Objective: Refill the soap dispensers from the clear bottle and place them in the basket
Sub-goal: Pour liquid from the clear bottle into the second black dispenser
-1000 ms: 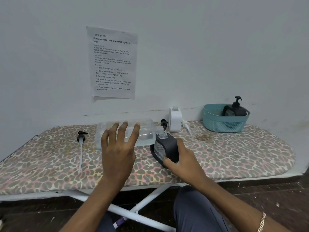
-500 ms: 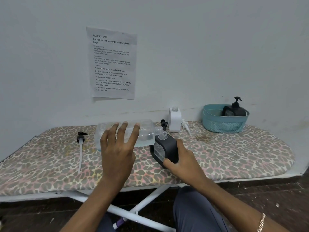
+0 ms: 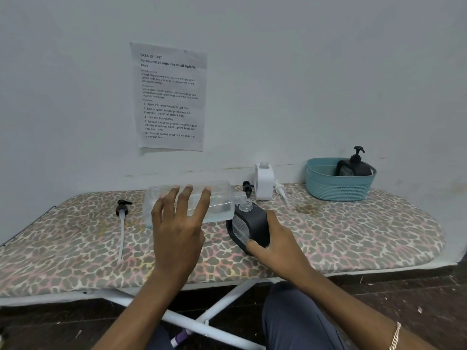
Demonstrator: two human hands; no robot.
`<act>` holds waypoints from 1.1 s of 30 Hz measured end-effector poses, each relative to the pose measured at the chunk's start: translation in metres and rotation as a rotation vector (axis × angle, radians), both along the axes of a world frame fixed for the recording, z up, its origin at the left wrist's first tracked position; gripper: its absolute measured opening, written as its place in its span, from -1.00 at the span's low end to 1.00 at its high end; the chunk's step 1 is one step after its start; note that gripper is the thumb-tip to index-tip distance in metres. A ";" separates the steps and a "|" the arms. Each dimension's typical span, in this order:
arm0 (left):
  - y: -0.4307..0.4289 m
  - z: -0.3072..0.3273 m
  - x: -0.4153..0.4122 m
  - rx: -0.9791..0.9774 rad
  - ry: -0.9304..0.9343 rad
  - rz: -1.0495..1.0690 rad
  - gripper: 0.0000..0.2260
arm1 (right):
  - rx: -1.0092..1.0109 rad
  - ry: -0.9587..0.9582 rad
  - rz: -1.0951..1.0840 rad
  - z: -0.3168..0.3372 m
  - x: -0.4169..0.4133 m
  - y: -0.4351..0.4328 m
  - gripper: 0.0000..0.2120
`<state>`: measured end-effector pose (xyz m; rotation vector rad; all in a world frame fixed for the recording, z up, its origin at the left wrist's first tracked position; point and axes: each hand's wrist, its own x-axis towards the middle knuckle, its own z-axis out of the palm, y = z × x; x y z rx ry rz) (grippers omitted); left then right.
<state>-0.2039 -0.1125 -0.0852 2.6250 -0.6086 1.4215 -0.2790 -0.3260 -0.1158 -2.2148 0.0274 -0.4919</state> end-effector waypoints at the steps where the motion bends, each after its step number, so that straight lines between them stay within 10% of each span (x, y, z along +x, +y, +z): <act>1: 0.000 0.000 0.000 0.000 0.001 0.000 -0.28 | -0.002 0.001 0.000 0.000 0.000 0.000 -0.54; 33: 0.000 0.000 0.000 0.002 0.003 -0.002 -0.28 | 0.001 -0.006 0.000 0.001 -0.001 0.001 -0.53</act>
